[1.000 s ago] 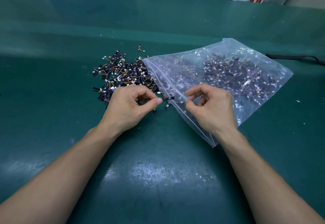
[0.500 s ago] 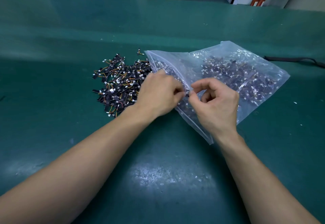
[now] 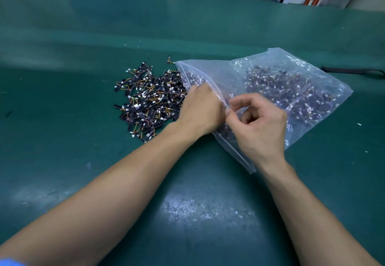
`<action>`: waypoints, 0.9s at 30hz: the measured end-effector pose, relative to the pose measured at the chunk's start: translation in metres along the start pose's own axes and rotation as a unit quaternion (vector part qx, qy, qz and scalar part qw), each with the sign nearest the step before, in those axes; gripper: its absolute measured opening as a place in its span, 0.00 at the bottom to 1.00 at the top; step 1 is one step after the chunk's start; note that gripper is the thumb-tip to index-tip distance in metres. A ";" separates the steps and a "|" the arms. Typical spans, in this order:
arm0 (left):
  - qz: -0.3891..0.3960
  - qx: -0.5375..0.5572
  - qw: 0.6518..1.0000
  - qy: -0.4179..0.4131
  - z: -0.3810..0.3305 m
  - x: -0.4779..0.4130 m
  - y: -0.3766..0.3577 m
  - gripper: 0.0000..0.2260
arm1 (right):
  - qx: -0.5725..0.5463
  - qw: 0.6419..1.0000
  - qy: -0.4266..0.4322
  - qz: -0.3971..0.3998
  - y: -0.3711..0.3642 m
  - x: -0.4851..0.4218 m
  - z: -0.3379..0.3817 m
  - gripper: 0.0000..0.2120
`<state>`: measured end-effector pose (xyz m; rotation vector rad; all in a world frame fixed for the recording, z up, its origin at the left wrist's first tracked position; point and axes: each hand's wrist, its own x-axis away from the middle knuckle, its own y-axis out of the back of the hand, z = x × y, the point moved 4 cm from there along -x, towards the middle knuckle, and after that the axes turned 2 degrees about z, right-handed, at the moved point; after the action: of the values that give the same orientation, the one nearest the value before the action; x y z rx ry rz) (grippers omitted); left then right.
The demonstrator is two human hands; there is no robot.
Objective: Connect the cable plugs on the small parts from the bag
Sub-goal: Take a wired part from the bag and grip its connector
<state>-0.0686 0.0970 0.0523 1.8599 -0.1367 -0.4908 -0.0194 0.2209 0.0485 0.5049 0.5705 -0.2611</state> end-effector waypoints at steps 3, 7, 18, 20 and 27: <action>-0.037 0.041 0.998 -0.011 0.034 0.017 0.013 0.11 | 0.011 0.999 -0.008 0.031 -0.005 0.002 -0.004 0.07; -0.047 0.052 0.997 0.023 0.079 0.046 0.021 0.04 | 0.045 0.989 -0.052 0.132 -0.019 0.006 -0.015 0.10; 0.017 0.006 1.000 0.010 0.079 0.058 0.013 0.06 | 0.072 0.972 -0.111 0.194 -0.028 0.013 -0.023 0.05; 0.018 0.006 1.000 0.009 0.077 0.058 0.012 0.04 | 0.074 0.972 -0.113 0.194 -0.028 0.013 -0.022 0.04; 0.010 0.035 0.998 -0.048 0.077 0.063 0.016 0.04 | 0.060 0.973 -0.116 0.189 -0.027 0.013 -0.023 0.06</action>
<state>-0.0401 0.0030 0.0308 1.9026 -0.2396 -0.5667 -0.0291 0.2089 0.0147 0.6789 0.2227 0.0094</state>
